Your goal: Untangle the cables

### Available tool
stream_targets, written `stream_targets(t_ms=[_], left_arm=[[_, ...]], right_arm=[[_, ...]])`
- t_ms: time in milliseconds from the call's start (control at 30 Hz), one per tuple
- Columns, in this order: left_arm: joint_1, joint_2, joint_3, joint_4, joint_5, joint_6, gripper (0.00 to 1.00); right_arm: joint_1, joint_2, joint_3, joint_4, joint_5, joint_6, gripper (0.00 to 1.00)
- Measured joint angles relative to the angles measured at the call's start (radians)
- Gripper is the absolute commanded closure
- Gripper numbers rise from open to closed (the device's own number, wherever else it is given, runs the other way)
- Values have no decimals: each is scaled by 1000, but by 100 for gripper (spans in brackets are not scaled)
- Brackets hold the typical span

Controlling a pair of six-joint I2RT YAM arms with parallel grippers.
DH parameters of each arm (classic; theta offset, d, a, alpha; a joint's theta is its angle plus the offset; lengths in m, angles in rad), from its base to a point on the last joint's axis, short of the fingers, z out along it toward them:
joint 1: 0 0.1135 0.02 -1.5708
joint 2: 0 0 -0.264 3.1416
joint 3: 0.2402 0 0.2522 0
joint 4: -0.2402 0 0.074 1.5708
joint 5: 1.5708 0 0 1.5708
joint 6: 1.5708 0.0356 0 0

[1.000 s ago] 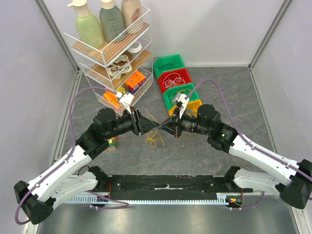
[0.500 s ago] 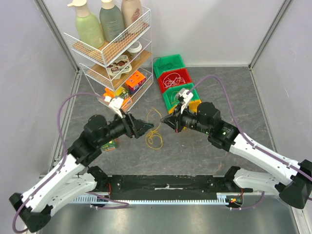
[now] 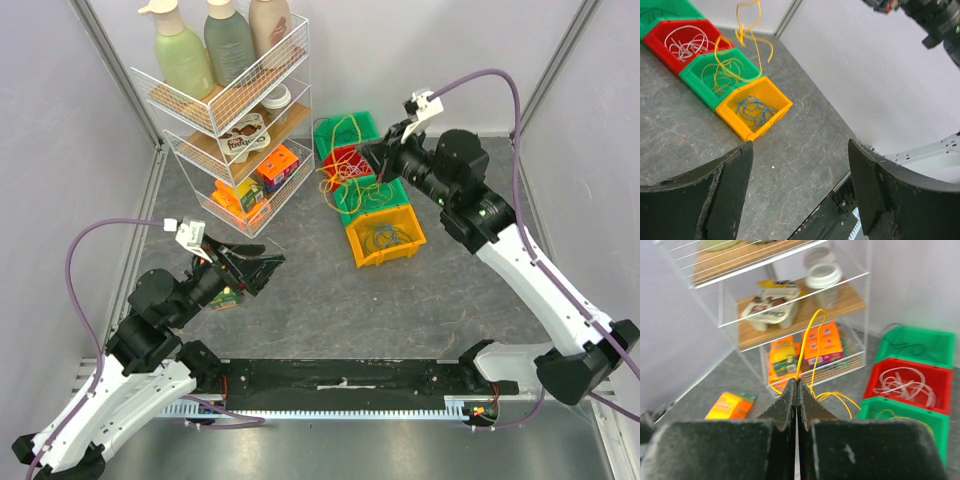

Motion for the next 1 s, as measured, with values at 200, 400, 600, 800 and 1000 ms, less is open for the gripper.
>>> stream_targets(t_ms=[200, 400, 600, 800, 1000], left_arm=[[0, 24, -1, -27, 0, 4, 18], [0, 27, -1, -30, 2, 6, 18], [0, 29, -1, -31, 3, 15, 18], [0, 56, -1, -31, 3, 24, 18], [0, 118, -1, -27, 10, 36, 18]], right_arm=[[-105, 122, 54, -1, 3, -30, 100], [-174, 232, 47, 7, 15, -33, 100], [-205, 243, -30, 21, 45, -56, 100], [-210, 193, -151, 14, 56, -63, 100], [-210, 92, -184, -8, 72, -62, 100]])
